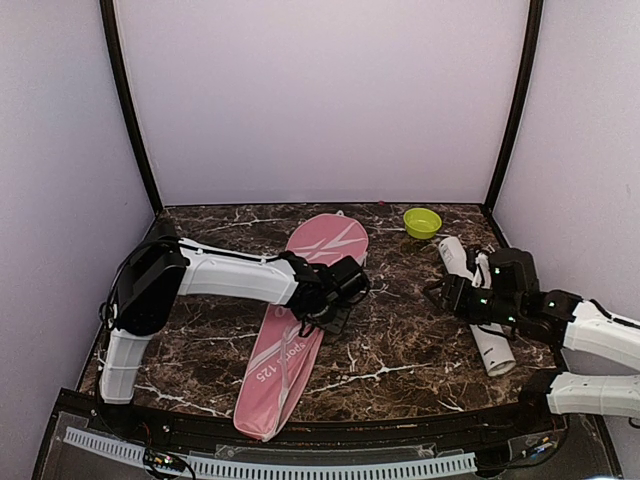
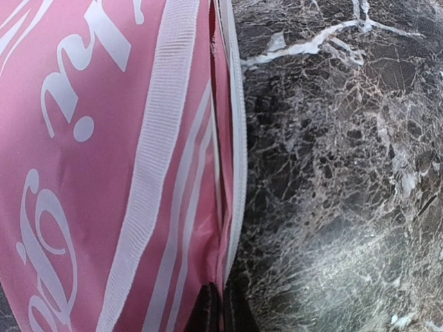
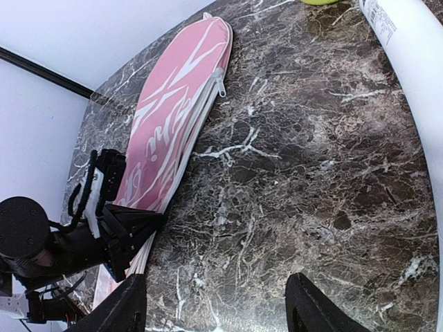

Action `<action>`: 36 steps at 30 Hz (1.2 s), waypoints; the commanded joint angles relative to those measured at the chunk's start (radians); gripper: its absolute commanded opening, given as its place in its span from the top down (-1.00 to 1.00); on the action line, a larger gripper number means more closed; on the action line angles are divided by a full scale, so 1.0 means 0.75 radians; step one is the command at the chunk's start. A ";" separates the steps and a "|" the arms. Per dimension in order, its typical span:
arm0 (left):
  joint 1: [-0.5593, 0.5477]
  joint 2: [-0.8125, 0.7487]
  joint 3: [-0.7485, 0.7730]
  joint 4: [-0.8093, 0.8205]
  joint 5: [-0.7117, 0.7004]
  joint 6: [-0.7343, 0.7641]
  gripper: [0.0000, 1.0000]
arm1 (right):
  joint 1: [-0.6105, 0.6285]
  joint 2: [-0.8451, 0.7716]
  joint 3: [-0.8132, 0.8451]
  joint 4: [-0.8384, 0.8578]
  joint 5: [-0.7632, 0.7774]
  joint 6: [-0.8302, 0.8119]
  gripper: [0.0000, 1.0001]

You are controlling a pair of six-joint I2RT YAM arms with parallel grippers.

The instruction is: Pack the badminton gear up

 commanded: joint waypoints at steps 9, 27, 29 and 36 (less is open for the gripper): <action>0.007 -0.510 -0.415 0.345 0.213 -0.031 1.00 | -0.018 -0.128 0.017 0.088 -0.051 -0.124 -0.55; 0.008 -1.093 -0.991 0.693 0.586 -0.092 1.00 | -0.080 0.317 0.102 0.555 -0.465 -0.110 -0.26; 0.007 -1.107 -1.001 0.685 0.592 -0.098 1.00 | -0.083 0.398 0.123 0.620 -0.527 -0.092 -0.14; 0.008 -1.120 -1.028 0.694 0.611 -0.106 1.00 | -0.093 0.631 0.238 0.766 -0.615 -0.073 -0.08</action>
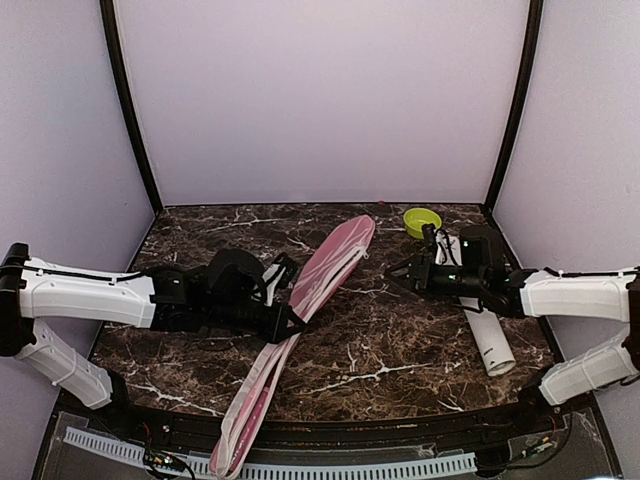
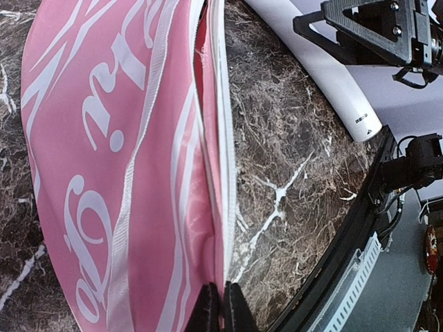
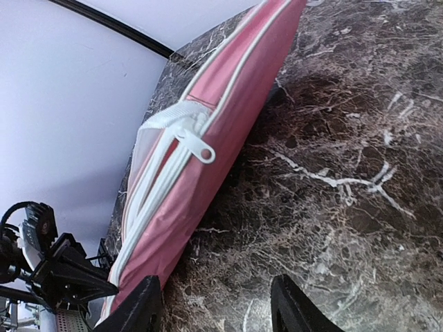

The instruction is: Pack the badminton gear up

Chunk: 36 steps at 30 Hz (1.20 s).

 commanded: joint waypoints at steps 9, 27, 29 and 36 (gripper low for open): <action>-0.003 -0.074 -0.026 0.116 0.038 -0.016 1.00 | -0.024 0.330 0.203 0.350 -0.143 0.070 -0.04; -0.004 -0.092 -0.035 0.115 0.032 -0.017 1.00 | -0.048 0.581 0.341 0.504 -0.260 0.166 0.40; -0.003 -0.091 -0.036 0.118 0.032 -0.018 1.00 | -0.049 0.579 0.336 0.508 -0.260 0.168 0.48; -0.004 -0.081 -0.033 0.114 0.032 -0.022 1.00 | -0.054 0.570 0.330 0.514 -0.274 0.171 0.59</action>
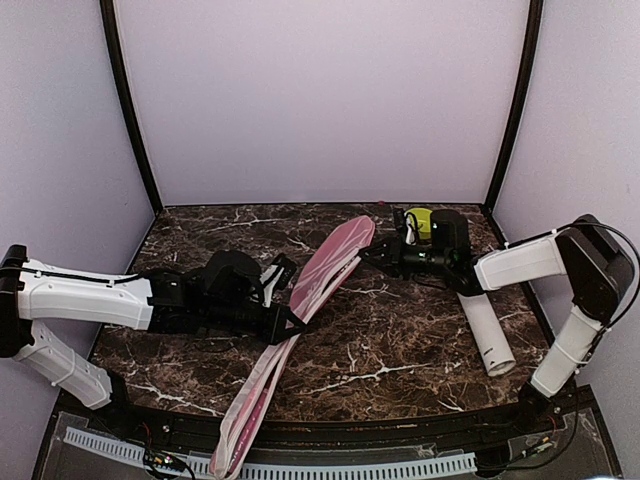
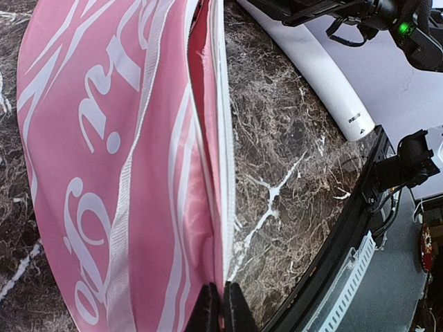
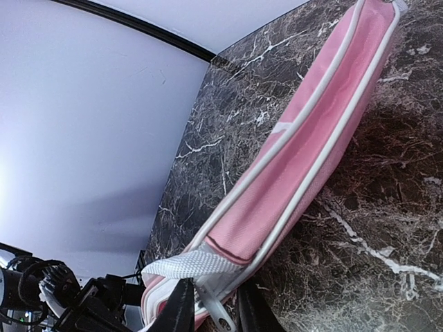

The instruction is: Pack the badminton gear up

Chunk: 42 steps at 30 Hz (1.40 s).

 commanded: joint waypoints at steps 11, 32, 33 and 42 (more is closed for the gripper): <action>-0.004 -0.061 -0.002 0.076 0.005 -0.018 1.00 | -0.012 -0.070 -0.010 0.036 -0.009 -0.013 0.41; -0.005 -0.079 -0.022 0.084 0.009 -0.031 1.00 | -0.017 -0.073 -0.024 0.033 -0.018 -0.008 0.74; -0.005 -0.080 -0.024 0.086 0.010 -0.032 1.00 | -0.017 -0.071 -0.025 0.033 -0.019 -0.008 0.74; -0.005 -0.071 -0.023 0.103 0.015 -0.032 1.00 | -0.014 -0.041 -0.007 0.032 -0.058 -0.008 0.72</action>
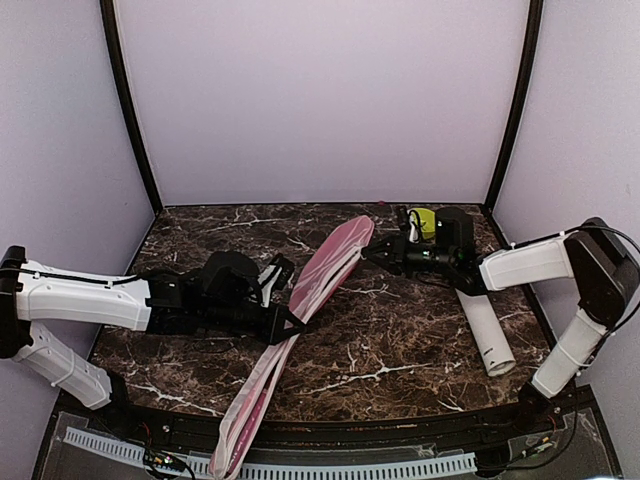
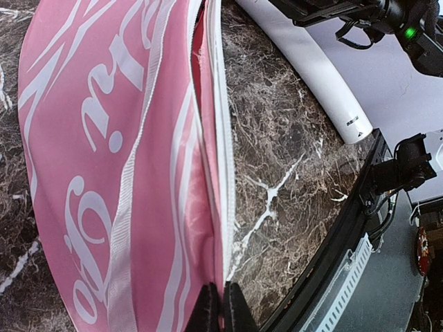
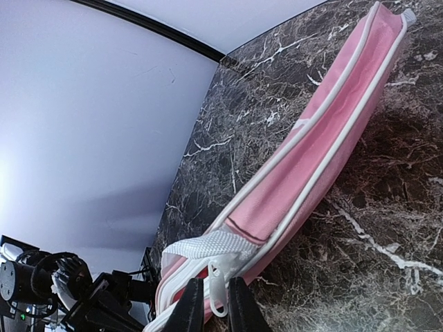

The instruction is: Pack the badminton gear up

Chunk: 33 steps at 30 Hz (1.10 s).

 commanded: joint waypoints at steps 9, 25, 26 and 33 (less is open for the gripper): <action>-0.005 -0.050 0.000 0.085 0.018 -0.004 1.00 | -0.007 0.031 0.015 0.038 -0.055 -0.019 0.67; -0.005 -0.022 0.024 0.081 0.024 0.004 1.00 | -0.005 0.055 0.033 0.064 -0.103 -0.020 0.94; -0.005 -0.021 0.025 0.081 0.025 0.004 1.00 | -0.005 0.058 0.036 0.068 -0.107 -0.020 0.99; -0.005 -0.011 0.021 0.099 0.017 0.000 1.00 | 0.000 0.056 0.043 0.102 -0.151 -0.030 1.00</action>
